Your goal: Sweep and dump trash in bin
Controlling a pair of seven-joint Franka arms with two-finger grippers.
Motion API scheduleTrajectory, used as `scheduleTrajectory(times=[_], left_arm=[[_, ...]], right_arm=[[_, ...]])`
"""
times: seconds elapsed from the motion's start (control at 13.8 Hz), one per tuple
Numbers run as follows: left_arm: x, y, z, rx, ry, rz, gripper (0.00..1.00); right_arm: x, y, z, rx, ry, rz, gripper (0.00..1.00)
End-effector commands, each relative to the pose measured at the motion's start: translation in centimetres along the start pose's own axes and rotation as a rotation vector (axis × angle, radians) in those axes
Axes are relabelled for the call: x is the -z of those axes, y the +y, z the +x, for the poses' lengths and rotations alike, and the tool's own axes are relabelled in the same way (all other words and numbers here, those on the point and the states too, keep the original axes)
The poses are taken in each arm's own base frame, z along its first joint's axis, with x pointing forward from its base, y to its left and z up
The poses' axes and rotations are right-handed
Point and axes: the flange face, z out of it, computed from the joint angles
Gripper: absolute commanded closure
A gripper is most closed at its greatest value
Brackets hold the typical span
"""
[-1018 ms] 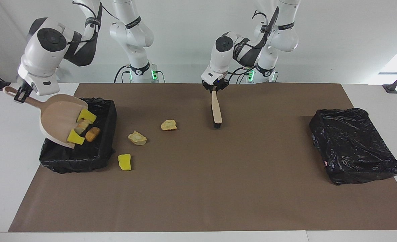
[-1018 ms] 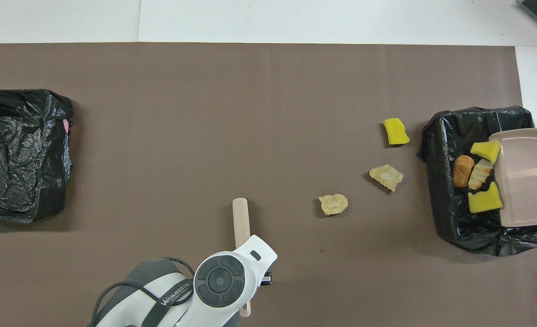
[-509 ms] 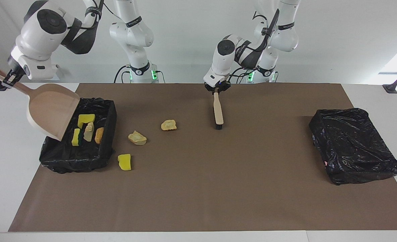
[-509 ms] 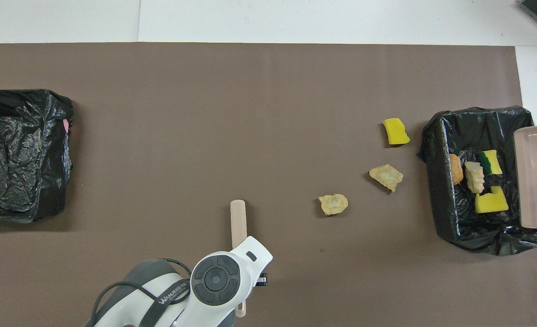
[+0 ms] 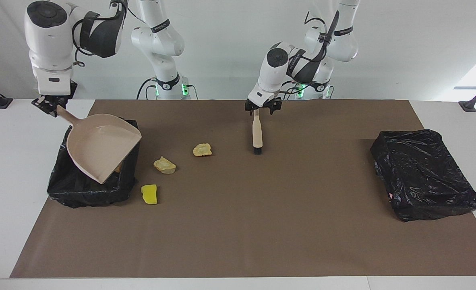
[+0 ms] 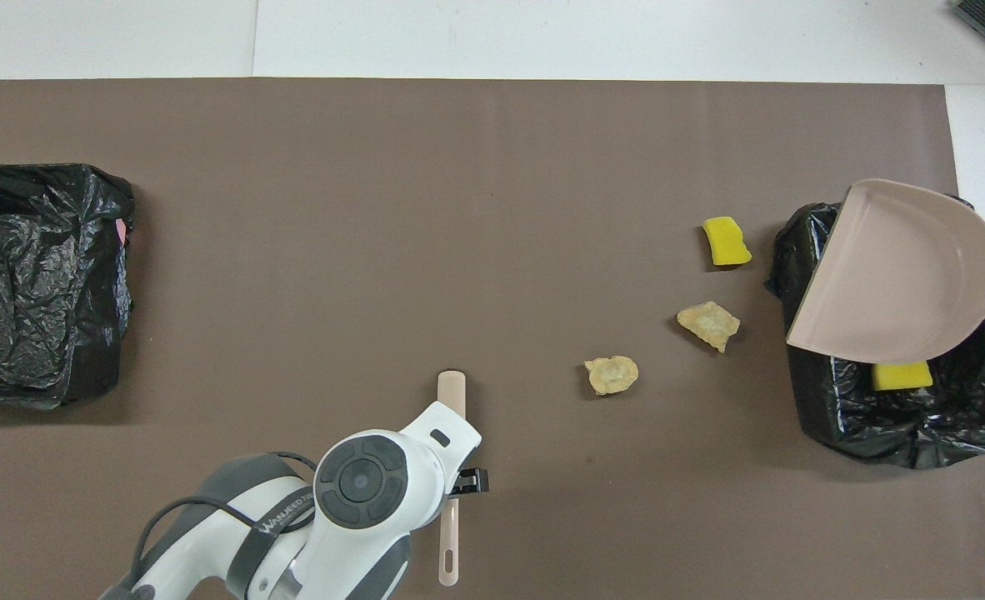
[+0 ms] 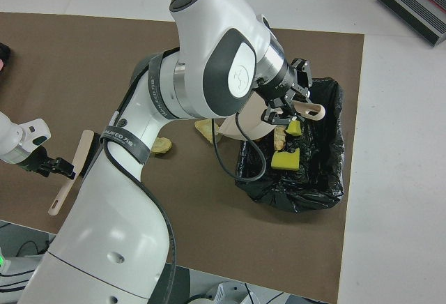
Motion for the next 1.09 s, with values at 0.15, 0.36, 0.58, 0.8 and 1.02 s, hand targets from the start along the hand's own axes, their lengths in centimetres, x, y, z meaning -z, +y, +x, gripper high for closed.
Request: scheduleTrajectory(times=[0.15,0.36,0.58,0.8,1.02], left_arm=[[7.8,-4.9,8.4,0.085,0.105,-0.074,0.0],[12.4,-9.9,13.7,0.077,0.155,-0.071,0.0],[14.6,-14.6,19.1,0.061,0.2,0.008,0.0],[16.9,-19.3,23.8,0.084,0.241,-0.001,0.0],[19.1,-22.6,27.1,0.132,0.292,0.001,0.0]], right_arm=[[-0.2,-1.0,8.5,-0.352,0.137,0.128,1.0],[1.0,-1.5,15.7,-0.599,0.183,0.204,1.0],[1.4,-3.6,23.3,-0.778,0.188,0.254,1.0],[2.3,-7.3,31.6,-0.891,0.221,0.277,1.0],[3.4,-11.3,39.4,-0.986,0.226,0.297,1.0]])
